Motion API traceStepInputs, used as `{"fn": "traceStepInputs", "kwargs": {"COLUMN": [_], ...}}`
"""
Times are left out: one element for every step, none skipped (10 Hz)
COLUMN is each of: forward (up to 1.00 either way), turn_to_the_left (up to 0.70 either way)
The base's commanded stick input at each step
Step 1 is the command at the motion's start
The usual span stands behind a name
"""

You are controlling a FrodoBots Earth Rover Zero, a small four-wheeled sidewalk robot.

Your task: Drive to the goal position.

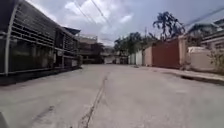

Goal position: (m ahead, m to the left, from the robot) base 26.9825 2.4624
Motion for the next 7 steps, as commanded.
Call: {"fn": "traceStepInputs", "kwargs": {"forward": [1.0, 1.0, 1.0, 1.0, 1.0, 1.0, 1.0], "turn_to_the_left": [0.0, 0.0, 0.0, 0.0, 0.0, 0.0, 0.0]}}
